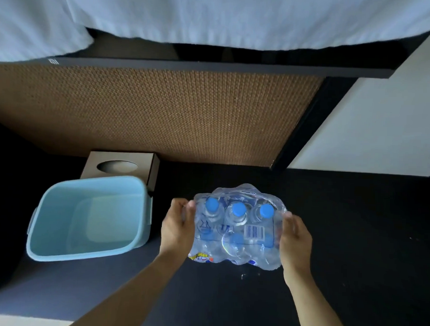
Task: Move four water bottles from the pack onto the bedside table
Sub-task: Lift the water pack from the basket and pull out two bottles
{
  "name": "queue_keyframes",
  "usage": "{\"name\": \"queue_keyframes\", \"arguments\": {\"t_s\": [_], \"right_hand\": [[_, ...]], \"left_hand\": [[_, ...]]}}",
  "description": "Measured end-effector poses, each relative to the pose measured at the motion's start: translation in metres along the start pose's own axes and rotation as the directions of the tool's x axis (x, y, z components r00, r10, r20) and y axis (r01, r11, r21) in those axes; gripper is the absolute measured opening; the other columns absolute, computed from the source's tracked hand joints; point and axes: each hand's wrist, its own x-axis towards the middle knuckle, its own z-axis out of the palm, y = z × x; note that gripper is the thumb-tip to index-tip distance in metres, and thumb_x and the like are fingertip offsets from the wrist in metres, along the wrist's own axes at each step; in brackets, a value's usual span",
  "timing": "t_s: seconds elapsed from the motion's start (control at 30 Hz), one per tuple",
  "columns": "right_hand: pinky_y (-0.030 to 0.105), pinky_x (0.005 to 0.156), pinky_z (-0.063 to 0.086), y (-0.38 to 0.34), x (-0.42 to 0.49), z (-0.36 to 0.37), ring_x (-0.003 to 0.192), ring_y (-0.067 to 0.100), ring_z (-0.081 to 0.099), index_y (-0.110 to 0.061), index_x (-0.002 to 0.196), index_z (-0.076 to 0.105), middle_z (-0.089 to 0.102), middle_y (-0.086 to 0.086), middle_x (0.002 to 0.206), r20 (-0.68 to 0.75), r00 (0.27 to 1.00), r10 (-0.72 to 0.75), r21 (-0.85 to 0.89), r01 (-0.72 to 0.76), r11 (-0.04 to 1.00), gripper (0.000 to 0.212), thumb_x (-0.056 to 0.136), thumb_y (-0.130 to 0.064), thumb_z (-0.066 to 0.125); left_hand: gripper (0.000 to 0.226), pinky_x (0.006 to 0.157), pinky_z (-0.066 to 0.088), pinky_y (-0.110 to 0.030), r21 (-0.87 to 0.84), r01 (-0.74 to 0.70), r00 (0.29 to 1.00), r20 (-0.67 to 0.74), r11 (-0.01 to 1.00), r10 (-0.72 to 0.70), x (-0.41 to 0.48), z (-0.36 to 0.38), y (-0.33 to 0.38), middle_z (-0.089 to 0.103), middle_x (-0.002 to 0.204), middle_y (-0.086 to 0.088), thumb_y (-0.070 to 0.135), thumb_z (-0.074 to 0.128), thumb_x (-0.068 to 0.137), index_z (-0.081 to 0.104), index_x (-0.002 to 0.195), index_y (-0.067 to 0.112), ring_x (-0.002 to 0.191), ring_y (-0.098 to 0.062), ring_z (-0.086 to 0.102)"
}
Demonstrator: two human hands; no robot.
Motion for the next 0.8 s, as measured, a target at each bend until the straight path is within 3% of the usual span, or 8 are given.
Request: {"name": "queue_keyframes", "arguments": {"t_s": [0.17, 0.27, 0.37, 0.43, 0.5, 0.57, 0.63, 0.8], "right_hand": [[0.035, 0.086, 0.051, 0.002, 0.004, 0.0, 0.099, 0.02, 0.067, -0.034, 0.104, 0.068, 0.07, -0.004, 0.1, 0.078, 0.994, 0.077, -0.083, -0.071, 0.994, 0.021, 0.102, -0.033, 0.047], [0.047, 0.102, 0.049, -0.002, 0.001, 0.003, 0.121, 0.027, 0.06, -0.028, 0.135, 0.056, 0.06, 0.007, 0.135, 0.048, 0.995, 0.088, -0.192, -0.077, 0.978, 0.042, 0.1, -0.046, 0.044], [0.05, 0.105, 0.039, -0.018, -0.008, 0.003, 0.122, 0.03, 0.056, -0.011, 0.139, 0.055, 0.058, 0.015, 0.134, -0.033, 0.958, -0.285, -0.487, 0.234, 0.841, 0.066, 0.093, -0.057, 0.041], [0.045, 0.1, 0.039, -0.031, -0.014, 0.01, 0.111, 0.025, 0.06, -0.013, 0.125, 0.065, 0.065, 0.007, 0.118, 0.058, 0.85, -0.524, -0.517, 0.475, 0.712, 0.049, 0.094, -0.047, 0.05], [0.039, 0.096, 0.039, -0.039, -0.017, 0.024, 0.1, 0.021, 0.063, -0.018, 0.113, 0.069, 0.068, -0.002, 0.104, 0.196, 0.763, -0.616, -0.557, 0.603, 0.57, 0.033, 0.092, -0.04, 0.056], [0.042, 0.092, 0.04, -0.038, -0.018, 0.041, 0.096, 0.024, 0.065, -0.021, 0.108, 0.072, 0.071, -0.003, 0.096, 0.313, 0.737, -0.599, -0.665, 0.621, 0.416, 0.03, 0.086, -0.04, 0.063], [0.048, 0.088, 0.042, -0.033, -0.017, 0.054, 0.097, 0.027, 0.067, -0.021, 0.102, 0.074, 0.073, -0.001, 0.093, 0.373, 0.801, -0.468, -0.775, 0.546, 0.318, 0.035, 0.077, -0.045, 0.074], [0.049, 0.098, 0.033, -0.035, -0.01, 0.066, 0.119, 0.025, 0.055, -0.025, 0.106, 0.071, 0.069, -0.004, 0.108, 0.366, 0.895, -0.255, -0.871, 0.426, 0.243, 0.043, 0.076, -0.056, 0.072]], "left_hand": [[0.022, 0.08, 0.041, -0.032, 0.069, 0.122, 0.976, 0.173, 0.99, -0.132, -0.005, -0.005, -0.009, 0.061, 0.102, -0.002, 0.045, 0.038, 0.105, 0.049, 0.099, 0.027, 0.095, -0.022, 0.059], [0.026, 0.094, 0.038, -0.03, 0.115, 0.064, 0.984, 0.159, 0.991, -0.082, -0.006, -0.008, -0.008, 0.055, 0.118, 0.0, 0.041, 0.045, 0.104, 0.054, 0.121, 0.023, 0.113, -0.02, 0.053], [0.032, 0.097, 0.045, -0.036, 0.091, -0.215, 0.975, -0.041, 0.972, 0.219, -0.008, -0.014, 0.007, 0.055, 0.111, 0.011, 0.038, 0.053, 0.095, 0.06, 0.12, 0.019, 0.111, -0.019, 0.054], [0.024, 0.09, 0.051, -0.04, 0.087, -0.342, 0.936, -0.05, 0.936, 0.347, -0.008, -0.012, 0.02, 0.063, 0.104, 0.02, 0.036, 0.055, 0.089, 0.065, 0.106, 0.023, 0.104, -0.016, 0.058], [0.023, 0.09, 0.048, -0.04, 0.243, -0.398, 0.916, 0.064, 0.885, 0.395, -0.004, -0.004, 0.029, 0.068, 0.105, 0.019, 0.04, 0.058, 0.084, 0.067, 0.103, 0.029, 0.104, -0.016, 0.058], [0.037, 0.094, 0.04, -0.035, 0.444, -0.419, 0.907, 0.174, 0.792, 0.383, 0.001, 0.005, 0.03, 0.066, 0.114, 0.016, 0.046, 0.065, 0.08, 0.066, 0.113, 0.032, 0.108, -0.02, 0.055], [0.051, 0.1, 0.037, -0.037, 0.542, -0.398, 0.917, 0.243, 0.74, 0.315, 0.003, 0.012, 0.03, 0.062, 0.124, 0.013, 0.048, 0.073, 0.078, 0.064, 0.125, 0.031, 0.116, -0.023, 0.052], [0.052, 0.106, 0.034, -0.039, 0.522, -0.144, 0.97, 0.241, 0.84, 0.017, 0.013, 0.016, 0.038, 0.061, 0.132, 0.012, 0.04, 0.074, 0.08, 0.06, 0.13, 0.035, 0.133, -0.022, 0.044]]}}
